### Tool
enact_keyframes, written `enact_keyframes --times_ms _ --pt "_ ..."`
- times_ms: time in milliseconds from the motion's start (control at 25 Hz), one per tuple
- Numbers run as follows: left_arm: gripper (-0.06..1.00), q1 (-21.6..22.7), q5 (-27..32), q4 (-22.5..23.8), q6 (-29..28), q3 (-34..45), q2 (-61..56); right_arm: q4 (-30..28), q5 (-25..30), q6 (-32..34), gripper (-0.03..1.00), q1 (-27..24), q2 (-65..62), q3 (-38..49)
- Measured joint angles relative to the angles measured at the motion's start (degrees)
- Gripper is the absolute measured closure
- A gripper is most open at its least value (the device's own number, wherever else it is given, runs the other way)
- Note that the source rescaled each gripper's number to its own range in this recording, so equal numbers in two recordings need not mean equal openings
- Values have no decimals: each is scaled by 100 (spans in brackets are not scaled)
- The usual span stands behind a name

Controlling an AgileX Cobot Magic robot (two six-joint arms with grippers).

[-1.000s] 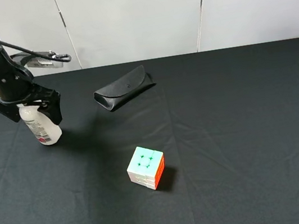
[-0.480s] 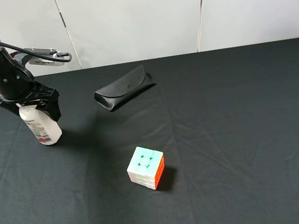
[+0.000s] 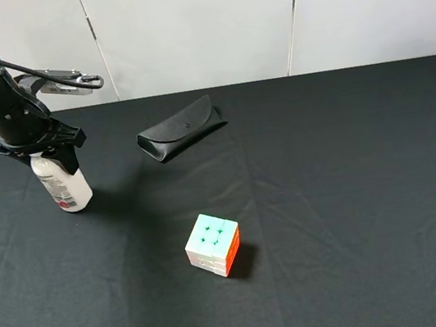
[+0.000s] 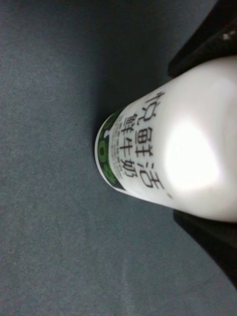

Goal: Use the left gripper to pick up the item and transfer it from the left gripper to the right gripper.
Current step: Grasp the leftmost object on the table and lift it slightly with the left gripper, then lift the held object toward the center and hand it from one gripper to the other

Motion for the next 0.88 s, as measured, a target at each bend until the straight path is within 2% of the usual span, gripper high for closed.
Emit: enact_keyframes --times_ms 440,560,880 --pt "93 0 133 -5 -6 -108 25 0 0 0 -3 0 0 0" --pt "93 0 523 -23 -12 -449 51 0 0 0 -3 0 0 0" --pt "93 0 2044 -38 -37 -1679 51 0 0 0 -3 0 0 0"
